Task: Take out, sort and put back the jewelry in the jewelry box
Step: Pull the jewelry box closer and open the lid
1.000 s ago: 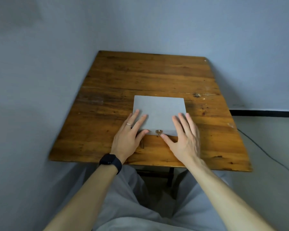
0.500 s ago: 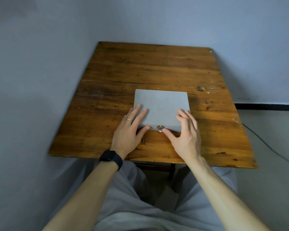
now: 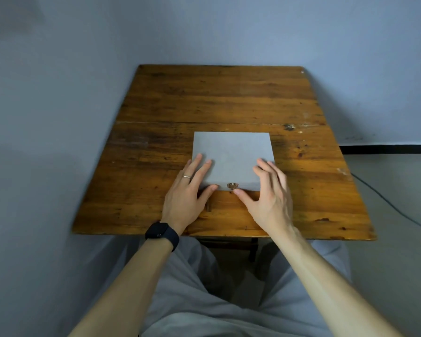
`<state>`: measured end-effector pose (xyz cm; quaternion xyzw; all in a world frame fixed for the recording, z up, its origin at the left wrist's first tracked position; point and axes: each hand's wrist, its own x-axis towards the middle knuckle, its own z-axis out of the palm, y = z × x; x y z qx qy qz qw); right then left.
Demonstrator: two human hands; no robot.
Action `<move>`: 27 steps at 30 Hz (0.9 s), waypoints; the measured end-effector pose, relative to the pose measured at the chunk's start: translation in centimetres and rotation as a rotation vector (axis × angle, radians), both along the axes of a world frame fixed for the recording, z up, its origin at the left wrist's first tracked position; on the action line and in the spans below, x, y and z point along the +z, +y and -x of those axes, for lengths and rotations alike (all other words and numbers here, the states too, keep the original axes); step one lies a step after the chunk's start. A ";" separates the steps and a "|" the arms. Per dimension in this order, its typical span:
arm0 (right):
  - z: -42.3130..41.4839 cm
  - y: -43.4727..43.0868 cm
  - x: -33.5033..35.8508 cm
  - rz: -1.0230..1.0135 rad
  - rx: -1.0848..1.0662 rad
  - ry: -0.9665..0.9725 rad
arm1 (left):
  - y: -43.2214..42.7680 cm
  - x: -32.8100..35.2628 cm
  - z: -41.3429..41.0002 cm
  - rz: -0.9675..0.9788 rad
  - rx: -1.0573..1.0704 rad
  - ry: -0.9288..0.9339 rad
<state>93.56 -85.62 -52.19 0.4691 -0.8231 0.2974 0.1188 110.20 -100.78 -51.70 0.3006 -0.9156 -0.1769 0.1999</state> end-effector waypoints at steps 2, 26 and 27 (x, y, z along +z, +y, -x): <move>0.2 -0.3 0.1 0.010 -0.020 0.022 | 0.1 0.1 0.0 -0.002 0.007 -0.002; 0.0 -0.9 0.2 0.104 -0.027 -0.095 | -0.2 -0.4 0.0 0.017 -0.017 0.032; 0.0 -0.9 0.3 0.121 -0.019 -0.116 | -0.1 -0.3 0.0 0.020 -0.021 0.035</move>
